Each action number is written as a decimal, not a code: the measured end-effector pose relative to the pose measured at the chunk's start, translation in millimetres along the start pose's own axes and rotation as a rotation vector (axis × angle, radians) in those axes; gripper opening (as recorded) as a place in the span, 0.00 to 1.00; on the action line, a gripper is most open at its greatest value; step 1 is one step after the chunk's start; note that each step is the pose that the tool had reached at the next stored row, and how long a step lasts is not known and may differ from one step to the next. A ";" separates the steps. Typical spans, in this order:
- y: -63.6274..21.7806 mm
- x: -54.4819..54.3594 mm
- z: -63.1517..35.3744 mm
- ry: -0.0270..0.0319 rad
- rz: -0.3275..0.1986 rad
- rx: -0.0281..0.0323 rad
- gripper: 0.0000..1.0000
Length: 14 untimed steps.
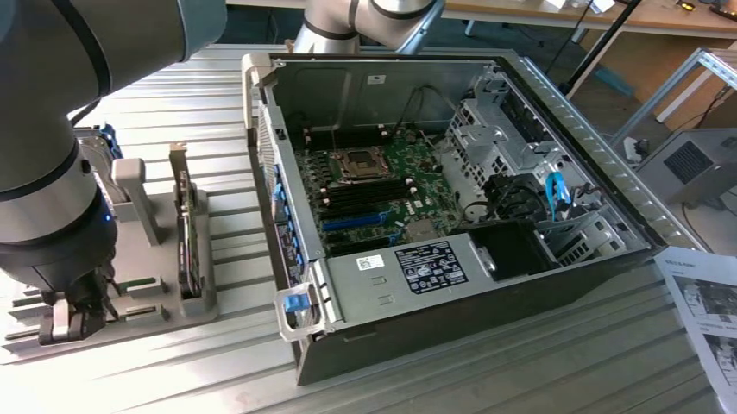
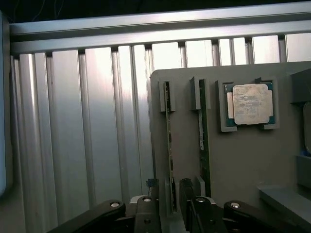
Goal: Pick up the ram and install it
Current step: 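Pick up the ram and move it above insertion slot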
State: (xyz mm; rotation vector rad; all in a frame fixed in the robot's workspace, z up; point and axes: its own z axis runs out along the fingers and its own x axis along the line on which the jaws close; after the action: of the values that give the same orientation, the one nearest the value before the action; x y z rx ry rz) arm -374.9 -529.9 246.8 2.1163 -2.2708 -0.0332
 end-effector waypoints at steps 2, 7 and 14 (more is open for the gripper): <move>-0.1 0.0 2.6 0.0000 0.000 -0.0003 0.31; -0.4 0.2 8.4 0.0002 0.000 -0.0011 0.31; -0.5 0.3 11.2 0.0002 0.000 -0.0013 0.31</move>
State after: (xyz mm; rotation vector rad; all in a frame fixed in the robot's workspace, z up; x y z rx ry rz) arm -374.9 -530.4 235.6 2.1156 -2.2701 -0.0345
